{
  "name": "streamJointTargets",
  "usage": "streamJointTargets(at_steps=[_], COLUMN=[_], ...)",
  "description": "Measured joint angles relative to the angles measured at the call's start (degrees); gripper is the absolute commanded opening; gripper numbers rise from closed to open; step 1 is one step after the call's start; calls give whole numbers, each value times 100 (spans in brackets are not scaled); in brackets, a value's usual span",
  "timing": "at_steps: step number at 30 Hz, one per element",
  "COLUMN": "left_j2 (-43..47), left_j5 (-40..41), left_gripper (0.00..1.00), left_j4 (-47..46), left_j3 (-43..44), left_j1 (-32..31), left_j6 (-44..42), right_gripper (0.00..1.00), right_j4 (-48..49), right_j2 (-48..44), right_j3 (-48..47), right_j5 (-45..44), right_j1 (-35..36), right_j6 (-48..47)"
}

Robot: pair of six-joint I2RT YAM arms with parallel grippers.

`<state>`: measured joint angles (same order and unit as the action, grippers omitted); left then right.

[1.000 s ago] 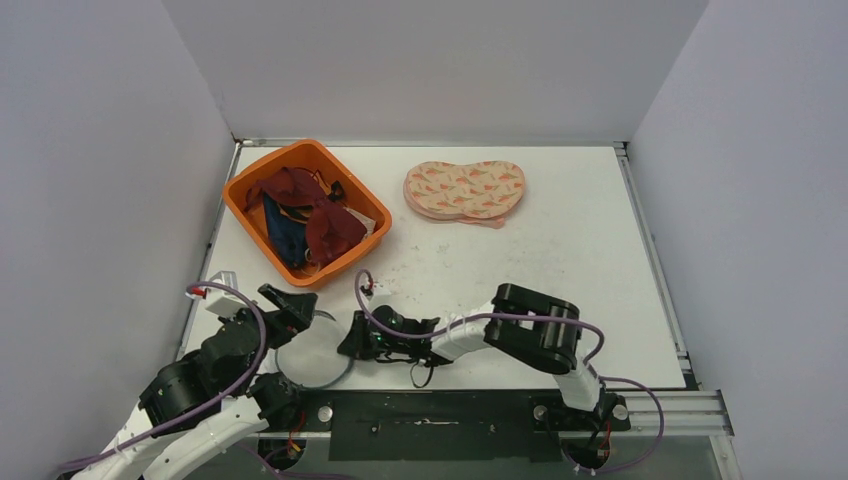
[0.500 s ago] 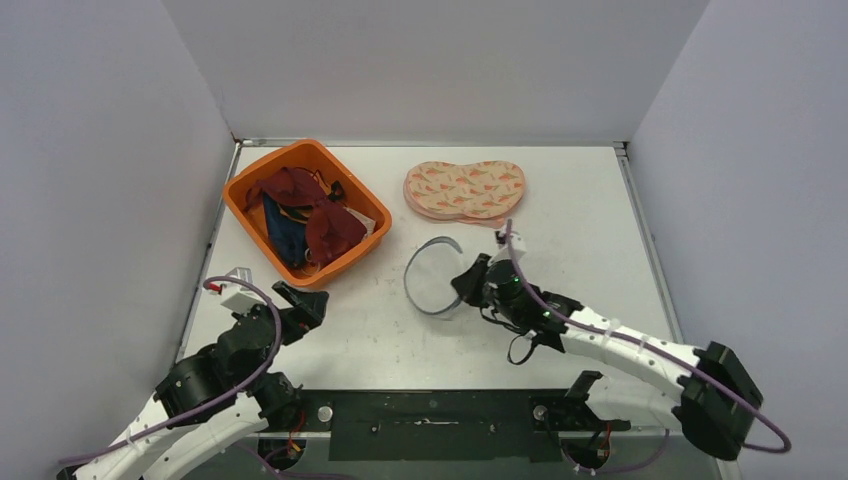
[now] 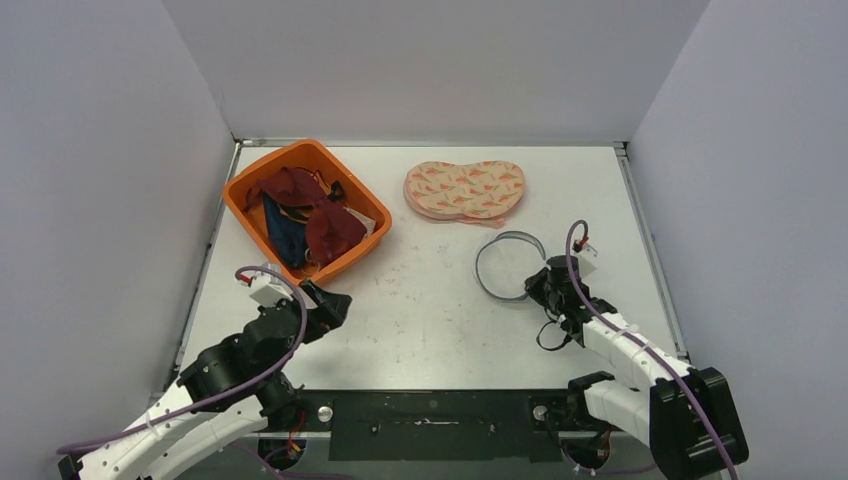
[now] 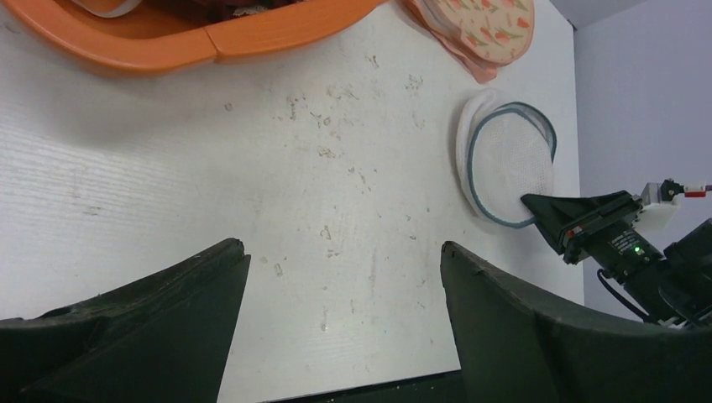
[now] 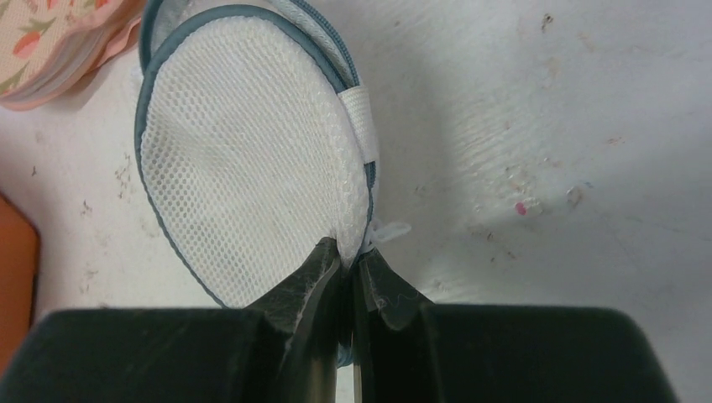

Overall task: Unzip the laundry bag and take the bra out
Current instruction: Move the laundry bag to the center of the board.

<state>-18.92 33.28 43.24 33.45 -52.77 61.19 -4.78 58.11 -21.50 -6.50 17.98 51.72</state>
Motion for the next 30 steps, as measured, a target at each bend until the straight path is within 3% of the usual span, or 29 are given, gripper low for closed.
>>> streamJointTargets(at_steps=[7, 18, 28, 30], left_j2=[-199, -330, -667, -704], left_j5=[-208, -299, -531, -570], left_gripper=[83, 83, 83, 83], left_j4=[-151, -476, -739, -772], left_j3=[-101, -236, -361, -407], left_j1=[0, 0, 0, 0], left_j6=[11, 11, 28, 52], right_gripper=[5, 5, 6, 16], right_j4=[579, 402, 1016, 1137], right_j2=[455, 470, 1735, 1980], right_j3=[2, -590, -658, -730], right_j5=[188, 378, 809, 863], right_j1=[-632, -1281, -1974, -2006], right_j6=[35, 55, 133, 129])
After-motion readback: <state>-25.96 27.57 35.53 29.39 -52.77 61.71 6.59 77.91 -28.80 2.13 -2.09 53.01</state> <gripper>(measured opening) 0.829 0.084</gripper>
